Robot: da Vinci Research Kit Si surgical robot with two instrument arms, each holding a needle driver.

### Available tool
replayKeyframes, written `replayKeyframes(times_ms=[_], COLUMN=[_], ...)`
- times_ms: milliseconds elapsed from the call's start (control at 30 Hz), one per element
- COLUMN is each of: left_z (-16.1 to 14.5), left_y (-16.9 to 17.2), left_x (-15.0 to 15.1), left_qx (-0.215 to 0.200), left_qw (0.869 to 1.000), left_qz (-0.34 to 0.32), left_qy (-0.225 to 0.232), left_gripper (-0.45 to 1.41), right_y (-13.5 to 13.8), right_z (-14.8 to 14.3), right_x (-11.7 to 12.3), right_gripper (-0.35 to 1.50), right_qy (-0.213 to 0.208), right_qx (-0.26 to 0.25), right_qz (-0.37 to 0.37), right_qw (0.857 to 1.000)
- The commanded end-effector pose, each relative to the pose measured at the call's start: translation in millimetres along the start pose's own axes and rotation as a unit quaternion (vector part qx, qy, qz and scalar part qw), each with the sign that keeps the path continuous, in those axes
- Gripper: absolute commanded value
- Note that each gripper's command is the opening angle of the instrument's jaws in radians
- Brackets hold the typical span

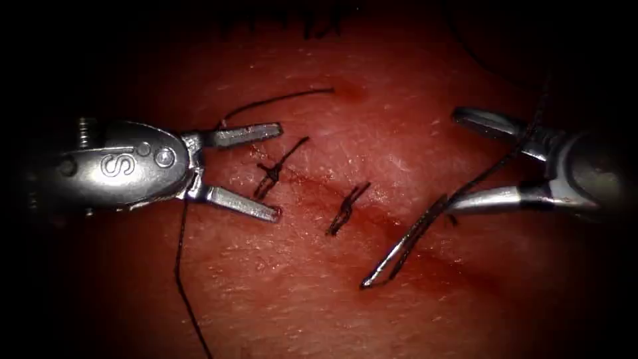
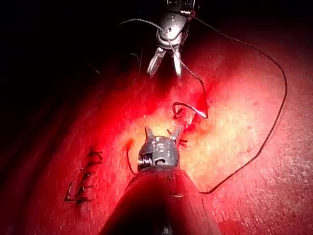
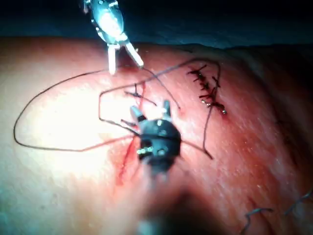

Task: Wound Closure

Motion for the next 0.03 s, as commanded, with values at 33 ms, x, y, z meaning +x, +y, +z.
replayKeyframes(times_ms=[33], left_z=[0.7], left_y=[0.0], left_x=[-0.2], left_qx=[0.0], left_qw=[1.0], left_qz=[0.0], left_qy=[0.0], left_gripper=[0.31], right_y=[-0.2], right_z=[0.7], right_x=[-0.2], right_gripper=[1.25], right_qy=[0.001], right_qx=[0.001], right_qz=[0.0], right_qw=[1.0])
